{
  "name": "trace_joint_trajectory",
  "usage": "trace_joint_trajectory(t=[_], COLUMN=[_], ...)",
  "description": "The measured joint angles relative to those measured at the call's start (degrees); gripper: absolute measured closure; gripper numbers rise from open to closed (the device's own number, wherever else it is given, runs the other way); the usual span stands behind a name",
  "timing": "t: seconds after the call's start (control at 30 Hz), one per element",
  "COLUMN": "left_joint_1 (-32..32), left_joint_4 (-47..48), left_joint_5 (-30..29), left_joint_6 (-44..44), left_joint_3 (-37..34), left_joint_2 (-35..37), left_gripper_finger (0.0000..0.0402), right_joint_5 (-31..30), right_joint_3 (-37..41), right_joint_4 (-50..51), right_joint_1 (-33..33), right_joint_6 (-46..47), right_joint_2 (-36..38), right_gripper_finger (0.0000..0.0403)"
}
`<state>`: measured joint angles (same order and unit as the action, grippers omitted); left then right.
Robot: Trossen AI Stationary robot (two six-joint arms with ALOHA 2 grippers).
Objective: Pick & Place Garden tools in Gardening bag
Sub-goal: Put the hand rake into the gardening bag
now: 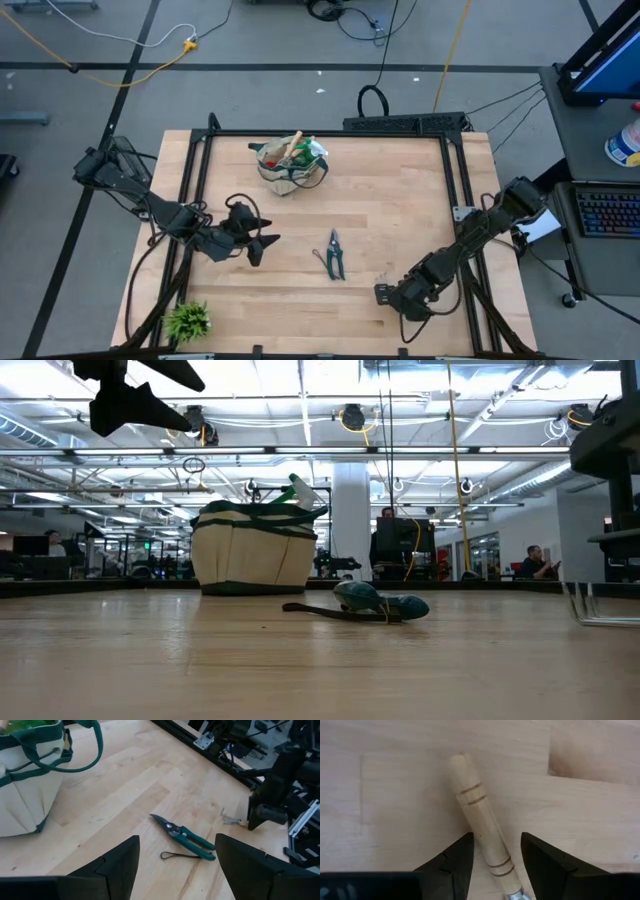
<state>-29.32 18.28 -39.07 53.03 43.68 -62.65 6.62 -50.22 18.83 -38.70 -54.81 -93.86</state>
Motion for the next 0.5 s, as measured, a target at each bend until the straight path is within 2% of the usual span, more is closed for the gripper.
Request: trace_joint_trajectory(t=[0.23,0.5], left_joint_1=[0.0,-0.02], left_joint_4=[-2.32,-2.32], left_joint_5=[0.0,0.02], left_joint_6=[-0.81,-0.81], left_joint_3=[0.0,0.0], left_joint_2=[0.0,0.0], left_gripper_finger=[0.0135,0.0135], right_joint_5=[0.51,-0.7], right_joint_3=[-0.03,0.02], right_joint_4=[-0.46,-0.81], right_joint_1=[1.16,1.31], right_joint_6=[2.0,13.03], right_joint_2=[-0.6,-0.6], right_gripper_finger=[0.0259,0.0333])
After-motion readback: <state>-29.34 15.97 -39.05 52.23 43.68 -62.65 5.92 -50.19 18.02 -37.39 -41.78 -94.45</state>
